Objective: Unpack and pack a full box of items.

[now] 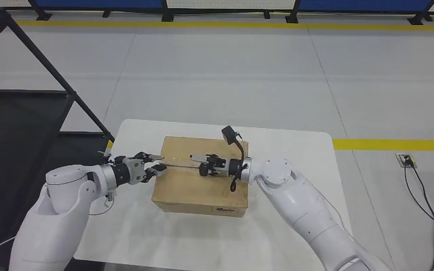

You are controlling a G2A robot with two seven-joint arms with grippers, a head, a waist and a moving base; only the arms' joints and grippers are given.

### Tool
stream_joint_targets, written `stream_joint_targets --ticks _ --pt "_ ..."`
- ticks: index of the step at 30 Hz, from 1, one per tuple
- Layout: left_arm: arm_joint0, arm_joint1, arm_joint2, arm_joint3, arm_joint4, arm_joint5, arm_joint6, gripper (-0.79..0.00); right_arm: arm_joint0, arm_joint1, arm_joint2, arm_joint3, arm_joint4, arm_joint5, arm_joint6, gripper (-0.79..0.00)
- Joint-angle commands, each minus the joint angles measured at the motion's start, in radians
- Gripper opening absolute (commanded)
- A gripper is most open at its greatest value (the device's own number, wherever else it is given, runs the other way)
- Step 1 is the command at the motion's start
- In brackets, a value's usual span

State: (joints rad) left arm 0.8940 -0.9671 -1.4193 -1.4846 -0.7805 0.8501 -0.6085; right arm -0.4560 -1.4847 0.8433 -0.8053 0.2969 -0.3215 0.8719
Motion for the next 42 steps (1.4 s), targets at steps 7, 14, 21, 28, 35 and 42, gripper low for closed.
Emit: stream_joint_targets --ticks 7,14,21,28,35,42 --pt "0.065 0.016 -0.118 -0.008 -0.063 -0.041 -0.003 -0.52 0.025 -0.022 -0.017 0.008 0.009 0.063 -0.025 0.0" --pt "0.166 0.03 -0.253 -0.033 -0.146 -0.074 -0.01 -0.499 0.066 -0.065 -0.057 0.053 0.055 0.132 -0.045 0.0" --pt "0.259 0.041 -0.342 -0.055 -0.19 -0.088 -0.029 -0.388 0.111 -0.123 -0.116 0.12 0.061 0.15 -0.124 0.0" --pt "0.325 0.047 -0.384 -0.07 -0.214 -0.097 -0.054 0.0 0.145 -0.188 -0.165 0.192 0.071 0.137 -0.196 0.0" --pt "0.364 0.054 -0.405 -0.06 -0.219 -0.107 -0.088 0.0 0.17 -0.252 -0.21 0.251 0.069 0.124 -0.229 0.0" --pt "0.38 0.063 -0.416 -0.04 -0.209 -0.117 -0.131 0.0 0.188 -0.302 -0.22 0.319 0.076 0.08 -0.275 0.0"
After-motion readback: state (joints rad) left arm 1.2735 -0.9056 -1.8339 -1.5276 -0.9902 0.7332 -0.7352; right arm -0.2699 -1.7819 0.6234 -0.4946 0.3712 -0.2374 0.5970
